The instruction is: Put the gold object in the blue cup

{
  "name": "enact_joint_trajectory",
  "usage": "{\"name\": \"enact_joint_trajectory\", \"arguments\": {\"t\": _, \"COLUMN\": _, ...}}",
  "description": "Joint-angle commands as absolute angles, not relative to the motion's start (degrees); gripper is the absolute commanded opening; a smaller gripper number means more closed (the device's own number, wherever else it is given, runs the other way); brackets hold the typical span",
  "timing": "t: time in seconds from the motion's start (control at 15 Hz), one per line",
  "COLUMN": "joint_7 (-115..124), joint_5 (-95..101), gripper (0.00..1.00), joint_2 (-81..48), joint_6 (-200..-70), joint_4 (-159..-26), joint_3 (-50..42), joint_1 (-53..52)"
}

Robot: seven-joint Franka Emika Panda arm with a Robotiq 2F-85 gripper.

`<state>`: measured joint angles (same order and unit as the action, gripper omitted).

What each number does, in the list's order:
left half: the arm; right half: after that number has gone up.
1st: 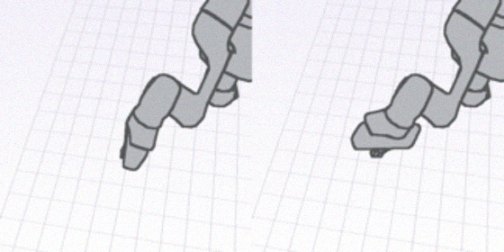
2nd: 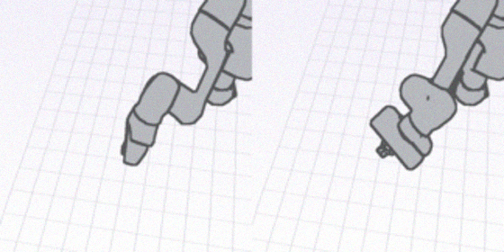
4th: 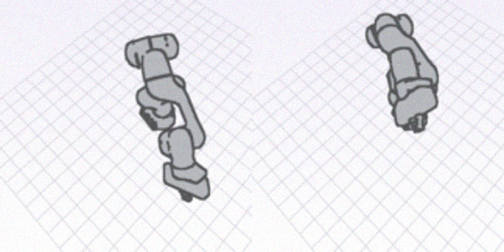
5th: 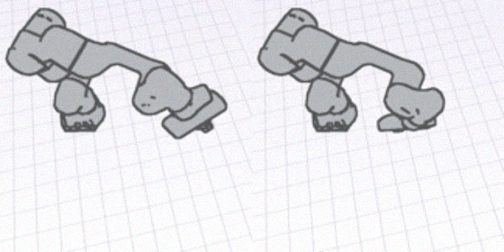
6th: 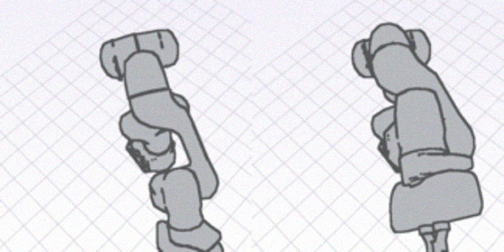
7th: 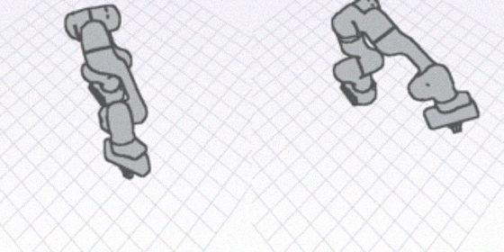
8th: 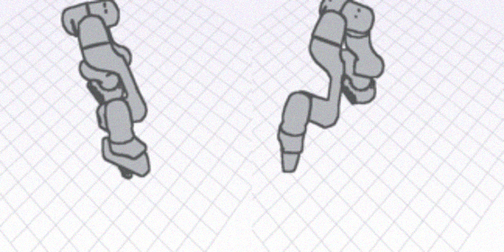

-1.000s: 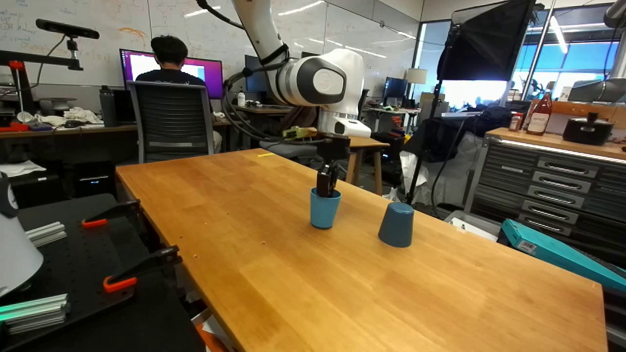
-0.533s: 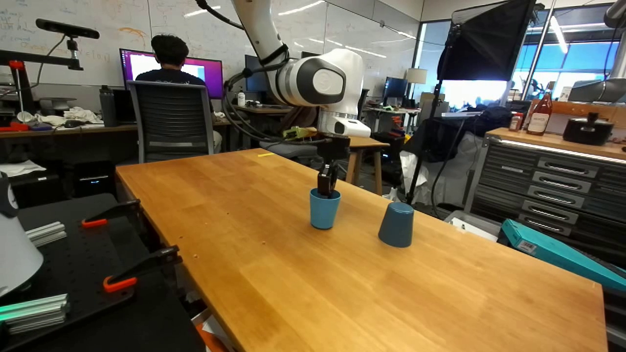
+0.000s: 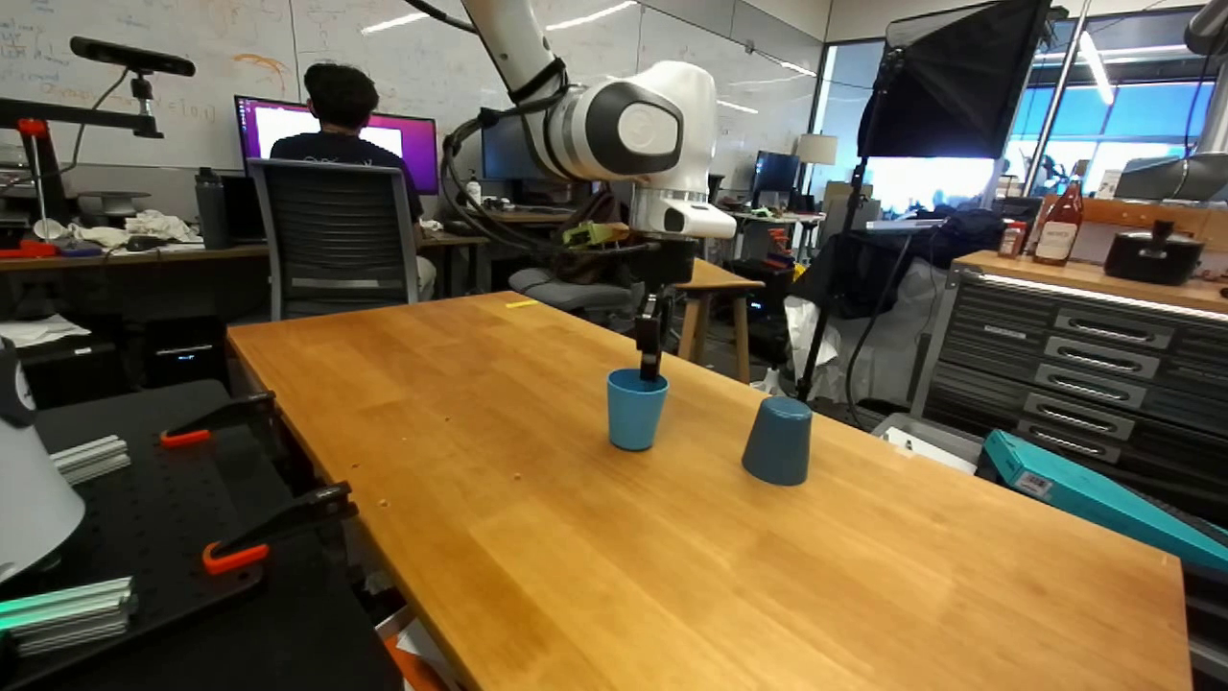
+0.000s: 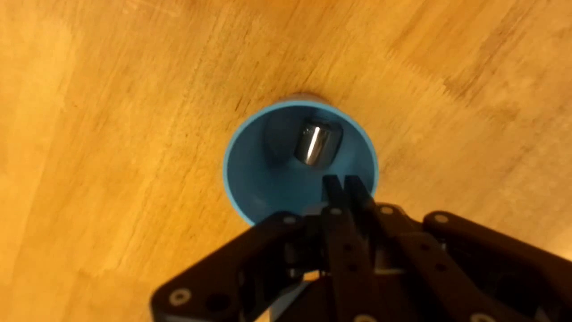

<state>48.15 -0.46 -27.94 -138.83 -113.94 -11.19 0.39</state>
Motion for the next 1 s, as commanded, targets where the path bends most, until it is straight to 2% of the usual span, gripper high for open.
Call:
{"name": "enact_joint_trajectory", "arguments": {"t": 0.0, "joint_7": 46.3, "joint_5": -0.9, "gripper": 0.09, "joint_2": -21.9, "joint_6": -135.8, "joint_4": -113.8, "joint_3": -11.3, "joint_1": 1.0}}
{"name": "enact_joint_trajectory", "arguments": {"t": 0.2, "joint_7": 45.5, "joint_5": 0.5, "gripper": 0.09, "joint_2": -18.1, "joint_6": -132.6, "joint_4": -112.9, "joint_3": -11.4, "joint_1": 1.1}}
{"name": "enact_joint_trajectory", "arguments": {"t": 0.27, "joint_7": 45.2, "joint_5": 1.2, "gripper": 0.13, "joint_2": -16.8, "joint_6": -131.2, "joint_4": -112.5, "joint_3": -11.5, "joint_1": 1.1}}
{"name": "enact_joint_trajectory", "arguments": {"t": 0.33, "joint_7": 44.8, "joint_5": 1.4, "gripper": 0.25, "joint_2": -15.6, "joint_6": -129.8, "joint_4": -112.1, "joint_3": -11.3, "joint_1": 1.3}}
{"name": "enact_joint_trajectory", "arguments": {"t": 0.4, "joint_7": 43.9, "joint_5": 1.1, "gripper": 0.41, "joint_2": -14.5, "joint_6": -127.9, "joint_4": -111.5, "joint_3": -10.9, "joint_1": 1.6}}
{"name": "enact_joint_trajectory", "arguments": {"t": 0.87, "joint_7": 29.8, "joint_5": 0.8, "gripper": 0.94, "joint_2": -9.8, "joint_6": -110.4, "joint_4": -108.8, "joint_3": -9.7, "joint_1": 3.6}}
{"name": "enact_joint_trajectory", "arguments": {"t": 0.93, "joint_7": 26.5, "joint_5": 0.9, "gripper": 0.99, "joint_2": -8.9, "joint_6": -109.1, "joint_4": -109.1, "joint_3": -9.6, "joint_1": 3.8}}
